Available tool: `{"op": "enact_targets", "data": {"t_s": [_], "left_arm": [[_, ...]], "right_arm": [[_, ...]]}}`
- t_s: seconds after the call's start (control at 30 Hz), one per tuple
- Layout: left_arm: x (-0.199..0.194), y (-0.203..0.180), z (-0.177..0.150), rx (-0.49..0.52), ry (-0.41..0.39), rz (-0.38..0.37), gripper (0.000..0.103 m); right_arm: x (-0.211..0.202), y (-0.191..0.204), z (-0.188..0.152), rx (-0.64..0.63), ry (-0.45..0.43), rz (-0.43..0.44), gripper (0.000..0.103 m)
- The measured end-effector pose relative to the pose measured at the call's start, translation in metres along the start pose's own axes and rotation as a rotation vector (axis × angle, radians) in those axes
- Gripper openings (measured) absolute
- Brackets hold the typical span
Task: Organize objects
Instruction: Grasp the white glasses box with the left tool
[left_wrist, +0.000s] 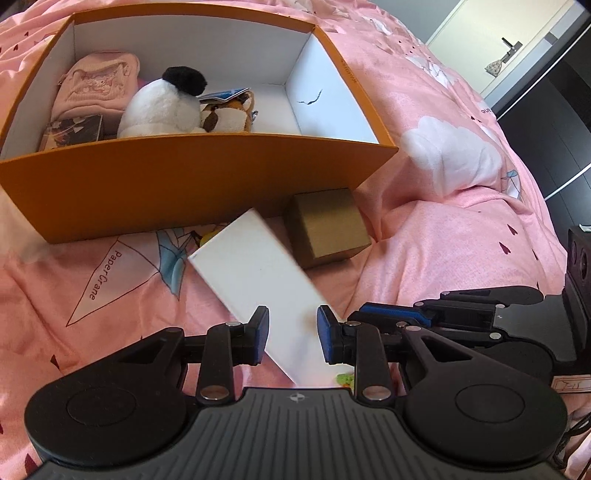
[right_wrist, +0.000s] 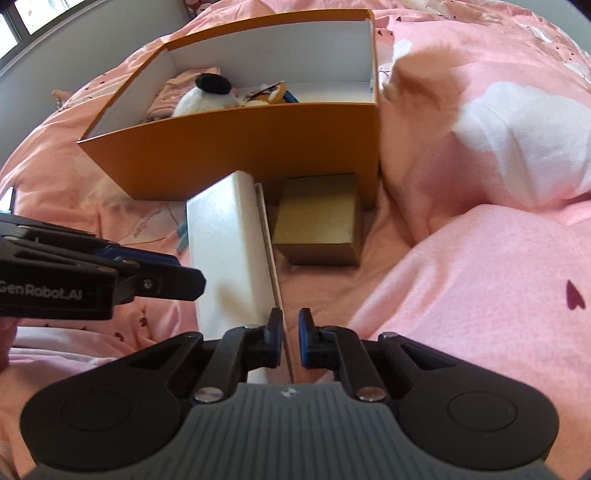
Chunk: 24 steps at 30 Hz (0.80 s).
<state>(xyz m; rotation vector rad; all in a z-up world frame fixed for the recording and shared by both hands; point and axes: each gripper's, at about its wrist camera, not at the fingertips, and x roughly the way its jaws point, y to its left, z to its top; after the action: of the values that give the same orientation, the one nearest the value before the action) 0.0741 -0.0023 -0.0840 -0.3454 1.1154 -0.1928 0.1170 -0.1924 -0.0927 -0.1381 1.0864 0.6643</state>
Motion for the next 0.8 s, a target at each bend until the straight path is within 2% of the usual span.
{"op": "enact_targets", "data": {"t_s": [0.3,0.5,0.57,0.63,0.8], "left_arm": [[0.006,0.024,-0.007,-0.130,0.060,0.047,0.035],[0.010,0.038,-0.013,-0.208,0.097,0.038,0.037],[0.014,0.041,-0.014,-0.225,0.118,0.050,0.028],[0.018,0.043,-0.016,-0.231,0.130,0.063,0.026],[0.026,0.046,-0.018,-0.245,0.137,0.060,0.021]], "right_arm": [[0.007,0.002,0.009,0.037,0.040,0.035,0.013],[0.014,0.001,0.020,0.039,0.091,0.086,0.014],[0.022,0.003,0.027,0.028,0.102,0.076,0.014],[0.032,0.004,0.032,0.014,0.127,0.046,0.014],[0.052,0.006,0.036,-0.006,0.192,0.038,0.013]]}}
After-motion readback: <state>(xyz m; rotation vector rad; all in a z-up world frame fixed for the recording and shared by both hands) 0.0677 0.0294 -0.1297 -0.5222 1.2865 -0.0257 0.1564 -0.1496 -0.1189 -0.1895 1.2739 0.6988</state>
